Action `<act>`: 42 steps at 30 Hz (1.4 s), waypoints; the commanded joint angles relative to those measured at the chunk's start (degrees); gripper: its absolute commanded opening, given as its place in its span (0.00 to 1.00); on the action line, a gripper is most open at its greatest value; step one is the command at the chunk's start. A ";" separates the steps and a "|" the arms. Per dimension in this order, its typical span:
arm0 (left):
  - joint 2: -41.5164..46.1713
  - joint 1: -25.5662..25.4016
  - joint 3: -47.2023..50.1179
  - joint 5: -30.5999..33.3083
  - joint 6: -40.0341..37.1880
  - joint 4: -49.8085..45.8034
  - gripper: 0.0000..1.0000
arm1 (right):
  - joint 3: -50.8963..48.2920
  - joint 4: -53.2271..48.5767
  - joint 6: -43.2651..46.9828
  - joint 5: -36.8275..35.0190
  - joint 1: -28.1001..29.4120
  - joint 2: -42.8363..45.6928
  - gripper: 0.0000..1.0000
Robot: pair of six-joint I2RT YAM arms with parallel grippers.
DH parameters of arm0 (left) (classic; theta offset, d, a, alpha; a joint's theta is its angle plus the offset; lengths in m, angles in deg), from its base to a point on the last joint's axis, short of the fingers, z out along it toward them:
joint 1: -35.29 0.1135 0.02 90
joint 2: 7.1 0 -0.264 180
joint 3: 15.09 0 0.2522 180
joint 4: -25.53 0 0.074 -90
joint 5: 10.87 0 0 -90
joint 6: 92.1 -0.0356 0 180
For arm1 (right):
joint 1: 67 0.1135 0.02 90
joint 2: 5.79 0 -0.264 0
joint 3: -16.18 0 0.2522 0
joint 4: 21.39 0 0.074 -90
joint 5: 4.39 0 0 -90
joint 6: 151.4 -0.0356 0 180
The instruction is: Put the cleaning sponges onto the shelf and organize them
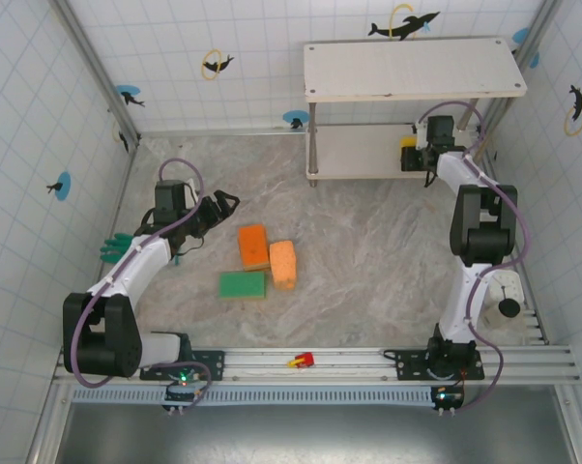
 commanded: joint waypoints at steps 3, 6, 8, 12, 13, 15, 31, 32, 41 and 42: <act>0.19 -0.11 -0.47 0.53 0.22 -0.95 0.97 | 2.83 -0.96 -0.30 0.64 -0.12 -1.62 0.70; 0.17 -0.09 -0.49 0.63 0.23 -0.97 0.97 | 2.82 -0.99 -0.43 0.72 -0.08 -1.86 0.70; 0.08 -0.11 -0.42 0.63 0.27 -0.95 0.97 | 2.67 -0.93 -0.58 0.88 -0.12 -1.90 0.70; 0.08 -0.12 -0.43 0.63 0.14 -0.99 0.97 | 2.55 -0.94 -0.73 0.90 -0.13 -1.98 0.71; 0.09 -0.11 -0.41 0.64 0.14 -0.96 0.97 | 2.56 -0.87 -0.78 0.82 -0.11 -2.03 0.72; 0.08 -0.11 -0.34 0.64 0.17 -0.97 0.97 | 2.65 -0.75 -1.05 0.73 -0.12 -2.08 0.73; -0.10 -0.15 -0.60 0.46 -0.01 -0.98 0.97 | 2.63 1.18 -4.82 -0.07 0.40 -2.52 0.75; -0.18 -0.11 -0.69 0.40 -0.02 -0.99 0.97 | 2.65 1.22 -4.82 -0.76 0.56 -2.52 0.75; -0.98 -0.11 -1.17 0.03 -0.21 -1.03 0.97 | 2.52 1.26 -5.48 -1.55 0.68 -2.16 0.80; -0.88 -0.04 -1.13 0.03 -0.21 -1.05 0.97 | 2.47 1.29 -5.53 -1.49 0.67 -2.08 0.80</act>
